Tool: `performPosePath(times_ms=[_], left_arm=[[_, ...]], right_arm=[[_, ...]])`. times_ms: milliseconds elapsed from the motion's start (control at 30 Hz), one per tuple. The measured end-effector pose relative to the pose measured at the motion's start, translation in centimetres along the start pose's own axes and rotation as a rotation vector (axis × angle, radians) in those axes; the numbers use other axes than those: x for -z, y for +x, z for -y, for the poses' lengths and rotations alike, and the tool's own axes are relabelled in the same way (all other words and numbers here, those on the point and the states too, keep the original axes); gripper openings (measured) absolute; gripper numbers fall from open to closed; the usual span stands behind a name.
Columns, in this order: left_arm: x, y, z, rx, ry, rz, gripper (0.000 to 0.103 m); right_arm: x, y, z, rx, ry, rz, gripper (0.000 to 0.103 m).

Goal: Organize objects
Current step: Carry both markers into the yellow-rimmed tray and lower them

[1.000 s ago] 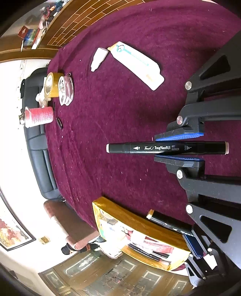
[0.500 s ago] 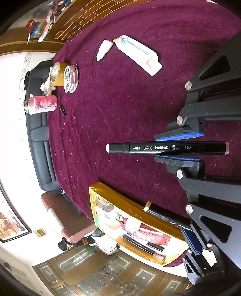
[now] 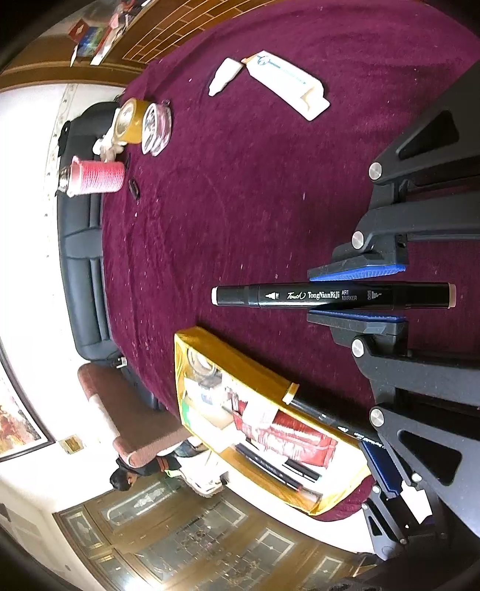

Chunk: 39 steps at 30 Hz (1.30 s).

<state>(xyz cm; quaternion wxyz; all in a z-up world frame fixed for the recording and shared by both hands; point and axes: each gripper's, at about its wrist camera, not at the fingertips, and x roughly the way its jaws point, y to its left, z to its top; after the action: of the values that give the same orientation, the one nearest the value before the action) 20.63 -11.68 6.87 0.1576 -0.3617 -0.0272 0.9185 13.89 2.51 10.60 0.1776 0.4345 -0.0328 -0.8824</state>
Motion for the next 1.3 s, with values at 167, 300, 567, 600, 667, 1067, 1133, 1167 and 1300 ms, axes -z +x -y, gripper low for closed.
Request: performPosePath(times_ms=[167, 300, 567, 600, 667, 1067, 1133, 1167, 1300], left_arm=[[0.0, -1.7, -2.4, -0.038, -0.039, 0.032, 0.014], [0.1, -2.6, -5.0, -0.073, -0.086, 0.046, 0.014], [0.6, -3.3, -10.4, -0.14, -0.183, 0.051, 0.014], [0.6, -3.4, -11.0, -0.148, -0.193, 0.053, 0.014], [0.6, -3.6, -12.5, -0.17, -0.215, 0.056, 0.014], [0.1, -2.1, -19.7, -0.271, -0.274, 0.012, 0.014], [-0.2, -1.4, -20.5, -0.279, -0.277, -0.003, 0.014], [-0.3, -1.0, -20.8, -0.281, -0.276, -0.011, 0.014], [-0.6, 0.1, -21.6, -0.282, -0.277, -0.038, 0.014]], right_arm=[[-0.9, 0.4, -2.1, -0.035, -0.027, 0.001, 0.017], [-1.4, 1.4, -3.9, -0.071, -0.046, -0.01, 0.017], [-2.1, 3.4, -7.1, -0.129, -0.077, -0.038, 0.017], [-2.2, 3.6, -7.5, -0.137, -0.078, -0.041, 0.017], [-2.5, 4.2, -8.2, -0.157, -0.078, -0.049, 0.017], [-3.4, 9.5, -13.0, -0.276, -0.034, -0.145, 0.017], [-3.4, 10.5, -14.0, -0.284, -0.042, -0.163, 0.017], [-3.4, 11.0, -14.4, -0.286, -0.046, -0.17, 0.017], [-2.9, 12.9, -15.6, -0.272, -0.065, -0.204, 0.017]])
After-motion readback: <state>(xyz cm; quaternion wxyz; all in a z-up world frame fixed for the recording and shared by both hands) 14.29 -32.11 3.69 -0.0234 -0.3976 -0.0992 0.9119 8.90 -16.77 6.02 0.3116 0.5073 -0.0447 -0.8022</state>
